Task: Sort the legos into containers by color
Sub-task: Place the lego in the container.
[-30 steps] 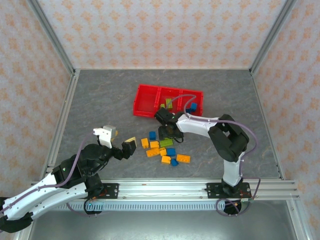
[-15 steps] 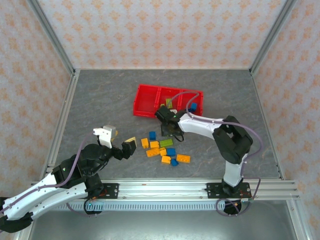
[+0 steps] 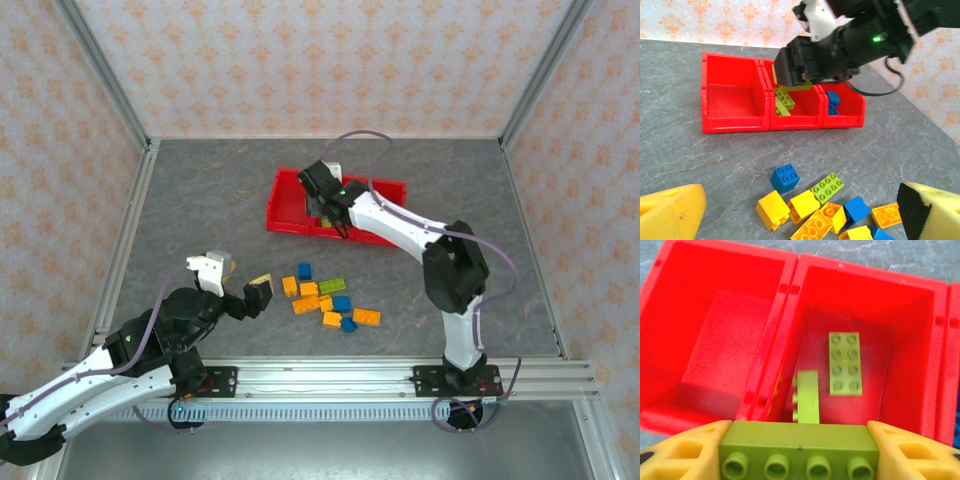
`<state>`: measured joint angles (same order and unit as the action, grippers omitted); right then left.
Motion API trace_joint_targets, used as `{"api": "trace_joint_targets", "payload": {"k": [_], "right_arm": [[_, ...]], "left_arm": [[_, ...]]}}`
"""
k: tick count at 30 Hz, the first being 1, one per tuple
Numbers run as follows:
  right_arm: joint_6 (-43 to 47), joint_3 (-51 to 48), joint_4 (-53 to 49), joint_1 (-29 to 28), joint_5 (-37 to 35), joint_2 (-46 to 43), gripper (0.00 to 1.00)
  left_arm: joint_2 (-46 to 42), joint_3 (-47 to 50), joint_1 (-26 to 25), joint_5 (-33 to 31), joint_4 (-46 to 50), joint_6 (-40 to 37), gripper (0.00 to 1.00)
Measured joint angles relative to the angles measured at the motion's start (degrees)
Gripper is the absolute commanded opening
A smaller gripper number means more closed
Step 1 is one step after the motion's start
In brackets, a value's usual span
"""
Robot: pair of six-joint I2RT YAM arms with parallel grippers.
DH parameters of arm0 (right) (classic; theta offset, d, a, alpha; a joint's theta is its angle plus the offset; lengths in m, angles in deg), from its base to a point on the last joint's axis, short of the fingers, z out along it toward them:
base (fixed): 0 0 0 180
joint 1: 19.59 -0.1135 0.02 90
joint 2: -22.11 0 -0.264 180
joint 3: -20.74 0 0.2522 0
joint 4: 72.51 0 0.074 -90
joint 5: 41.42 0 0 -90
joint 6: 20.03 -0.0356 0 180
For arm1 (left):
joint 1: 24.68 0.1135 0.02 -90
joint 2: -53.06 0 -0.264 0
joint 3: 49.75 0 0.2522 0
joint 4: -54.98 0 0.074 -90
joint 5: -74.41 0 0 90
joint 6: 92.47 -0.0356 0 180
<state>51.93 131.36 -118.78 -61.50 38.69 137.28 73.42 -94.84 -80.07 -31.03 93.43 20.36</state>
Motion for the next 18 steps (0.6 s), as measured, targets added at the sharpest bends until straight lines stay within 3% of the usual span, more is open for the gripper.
{"api": "trace_joint_targets", "payload": {"k": [6, 18], "right_arm": [[1.5, 8.4, -0.9, 3.2, -1.8, 9.3, 0.33], [2.5, 20.5, -4.2, 5.2, -4.4, 16.9, 0.64]], "left_arm": [[0.0, 0.0, 0.0, 0.0, 0.0, 0.0, 0.99], [0.0, 0.0, 0.0, 0.0, 0.0, 0.0, 0.99]]}}
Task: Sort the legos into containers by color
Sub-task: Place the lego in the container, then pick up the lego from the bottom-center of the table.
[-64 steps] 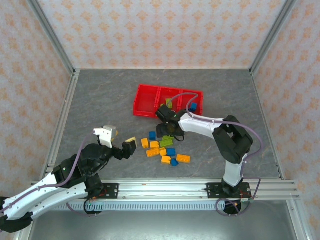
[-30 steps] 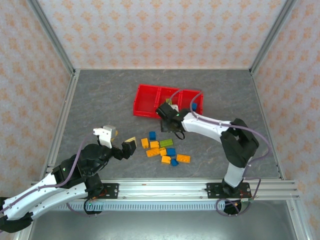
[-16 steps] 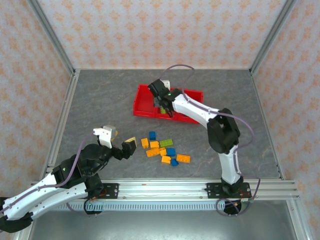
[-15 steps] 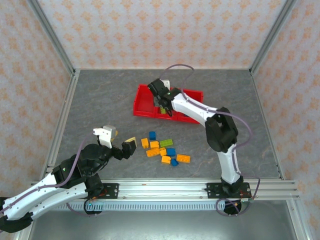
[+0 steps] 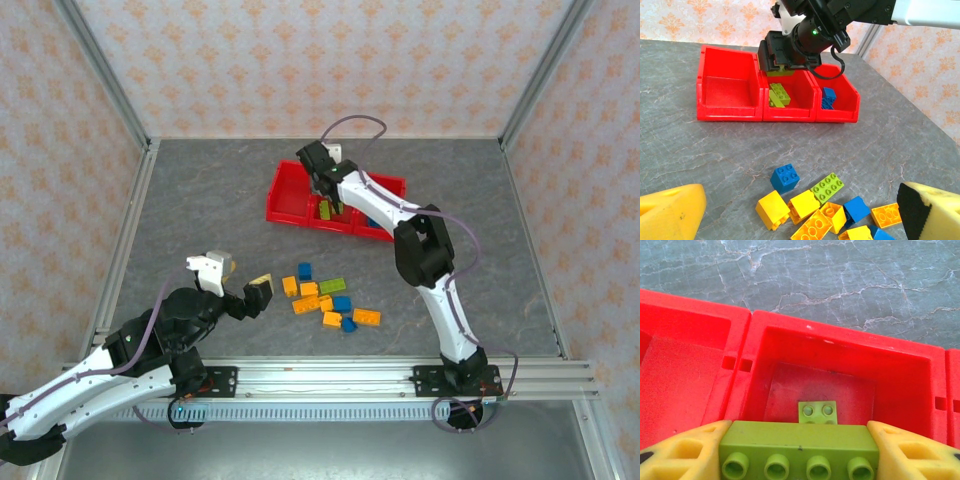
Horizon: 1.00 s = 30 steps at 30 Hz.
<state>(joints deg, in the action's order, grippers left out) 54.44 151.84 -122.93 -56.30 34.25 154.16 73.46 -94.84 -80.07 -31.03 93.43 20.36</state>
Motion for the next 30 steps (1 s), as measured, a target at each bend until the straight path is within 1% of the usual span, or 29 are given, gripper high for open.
{"api": "trace_joint_targets", "payload": {"k": [9, 14, 18, 21, 26, 30], "right_arm": [[-0.9, -0.9, -1.0, -0.1, -1.4, -0.6, 0.83], [-1.7, -4.7, -1.7, -0.2, -0.4, -5.1, 0.91], [-2.8, -9.3, -1.5, -0.4, 1.5, -12.0, 0.94], [-4.0, -14.6, -0.9, -0.7, 4.1, -19.1, 0.95], [-6.1, -28.6, 1.8, -1.9, 9.7, -32.5, 0.95], [-5.9, -38.7, 1.4, -3.7, 13.9, -40.7, 0.94]], "left_arm": [[1.1, 0.0, 0.0, 0.5, 0.0, -0.2, 0.99], [1.7, 0.0, 0.5, 1.3, 0.0, -0.4, 0.99], [1.8, 0.0, 0.7, 1.5, 0.0, -0.4, 0.99], [1.8, 0.0, 0.7, 1.5, 0.0, -0.4, 0.99], [1.8, 0.0, 0.7, 1.5, 0.0, -0.4, 0.99], [1.8, 0.0, 0.7, 1.5, 0.0, -0.4, 0.99]]}}
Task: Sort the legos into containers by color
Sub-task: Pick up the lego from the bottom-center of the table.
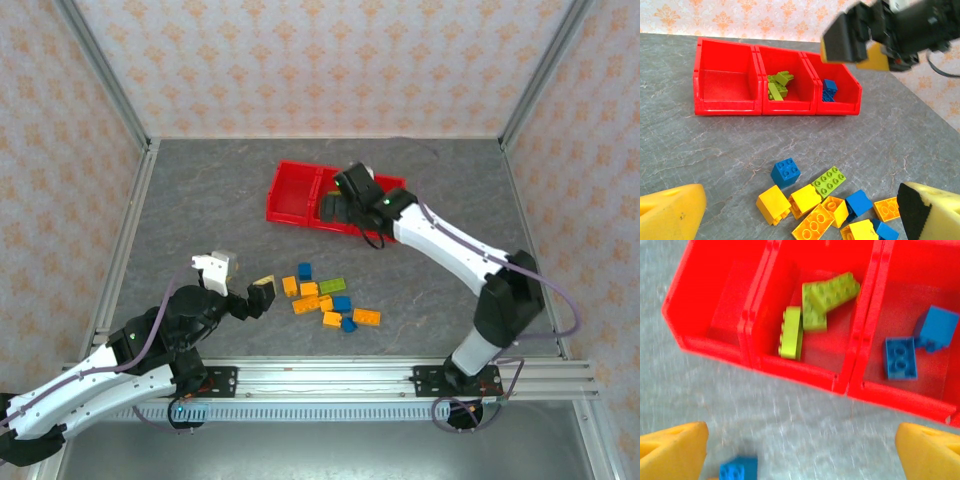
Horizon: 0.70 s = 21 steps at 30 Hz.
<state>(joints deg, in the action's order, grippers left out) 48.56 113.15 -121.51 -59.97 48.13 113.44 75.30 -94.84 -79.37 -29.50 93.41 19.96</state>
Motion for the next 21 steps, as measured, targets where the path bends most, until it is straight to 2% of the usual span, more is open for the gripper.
{"api": "trace_joint_targets", "payload": {"k": [5, 11, 16, 21], "right_arm": [[5.5, -4.2, -4.9, -2.7, 2.7, -7.0, 0.91], [20.9, -8.0, -5.2, -3.1, 2.6, -22.2, 0.88], [40.0, -19.3, -5.1, -3.8, 2.2, -35.5, 0.97], [51.3, -31.2, -8.5, -4.5, 5.9, -36.7, 1.0]], "left_arm": [[0.2, 0.0, 0.0, 0.2, 0.0, 0.0, 0.99], [1.5, 0.0, 0.5, 0.8, 0.0, 0.0, 0.99], [0.2, 0.0, 0.7, 1.4, 0.0, 0.0, 0.99], [-2.1, 0.0, 0.7, 1.5, 0.0, 0.0, 0.99]]}}
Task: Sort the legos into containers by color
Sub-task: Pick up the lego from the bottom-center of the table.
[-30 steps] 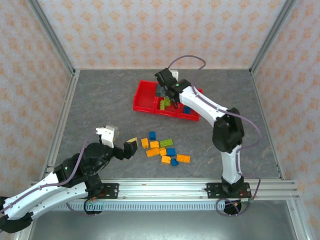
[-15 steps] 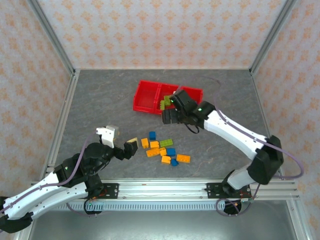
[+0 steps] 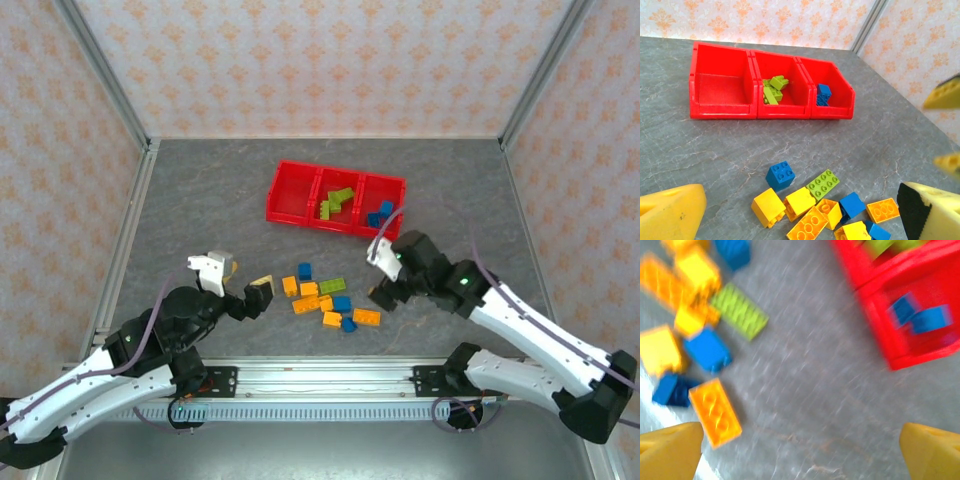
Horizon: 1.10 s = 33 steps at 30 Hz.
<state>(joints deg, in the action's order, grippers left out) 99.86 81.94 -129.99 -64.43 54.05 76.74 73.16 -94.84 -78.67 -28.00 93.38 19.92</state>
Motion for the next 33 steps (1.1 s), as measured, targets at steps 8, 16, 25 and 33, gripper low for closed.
{"api": "trace_joint_targets", "payload": {"k": [8, 16, 25, 33], "right_arm": [[8.4, -11.5, 0.0, -4.5, 2.8, 0.3, 1.0], [13.0, -11.8, 6.6, -7.1, 3.3, 1.9, 1.0], [15.4, -14.6, 11.6, -7.1, 3.3, 5.1, 1.0], [15.4, -15.1, 13.8, -7.3, 4.0, 8.6, 0.99]], "left_arm": [[-0.3, 0.0, 0.0, 0.3, 0.0, 0.0, 0.99], [0.0, 0.0, 0.0, 0.5, 0.0, 0.0, 0.99], [0.4, 0.0, 0.0, 0.7, 0.0, 0.0, 0.99], [1.0, 0.0, 0.0, 1.2, 0.0, 0.0, 0.99]]}}
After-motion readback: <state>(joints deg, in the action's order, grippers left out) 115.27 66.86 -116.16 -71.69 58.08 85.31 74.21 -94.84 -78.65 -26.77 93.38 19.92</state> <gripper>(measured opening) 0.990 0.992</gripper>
